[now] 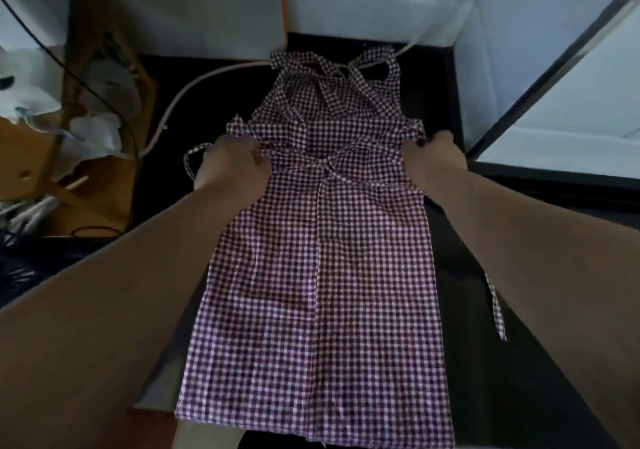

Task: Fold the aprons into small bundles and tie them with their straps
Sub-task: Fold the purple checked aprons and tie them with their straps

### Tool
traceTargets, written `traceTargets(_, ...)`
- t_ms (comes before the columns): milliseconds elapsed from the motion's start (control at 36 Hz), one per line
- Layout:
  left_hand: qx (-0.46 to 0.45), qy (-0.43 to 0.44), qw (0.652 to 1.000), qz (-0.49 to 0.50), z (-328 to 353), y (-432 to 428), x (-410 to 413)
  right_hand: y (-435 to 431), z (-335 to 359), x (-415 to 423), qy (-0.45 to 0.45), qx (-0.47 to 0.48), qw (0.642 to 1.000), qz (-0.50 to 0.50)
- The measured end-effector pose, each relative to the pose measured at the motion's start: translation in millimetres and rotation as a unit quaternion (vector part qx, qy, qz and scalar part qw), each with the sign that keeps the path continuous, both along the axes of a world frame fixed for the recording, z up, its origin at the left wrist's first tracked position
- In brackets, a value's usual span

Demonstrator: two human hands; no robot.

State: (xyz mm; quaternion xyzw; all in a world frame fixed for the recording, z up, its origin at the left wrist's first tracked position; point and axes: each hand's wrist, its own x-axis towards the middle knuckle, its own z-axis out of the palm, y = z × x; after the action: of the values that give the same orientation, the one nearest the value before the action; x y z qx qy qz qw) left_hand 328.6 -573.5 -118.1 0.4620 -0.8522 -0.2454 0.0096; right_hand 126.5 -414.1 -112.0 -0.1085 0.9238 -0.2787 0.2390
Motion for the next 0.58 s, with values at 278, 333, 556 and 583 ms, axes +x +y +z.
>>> traceTargets(278,0.028,-0.010,0.996,0.085,-11,-36,-42,-32,-23,-42,-0.155,-0.093,0.981,-0.064)
traceTargets(333,0.058,-0.006,0.991,0.120,-13,-38,-44,-36,-14,-44,-0.078,0.040,0.996,0.013)
traceTargets(556,0.124,0.004,0.975,0.182,-7,-62,-61,-84,26,-70,-0.076,-0.245,0.967,-0.014)
traceTargets(583,0.138,0.000,0.972,0.192,-7,-66,-64,-92,32,-71,-0.110,-0.294,0.950,-0.010)
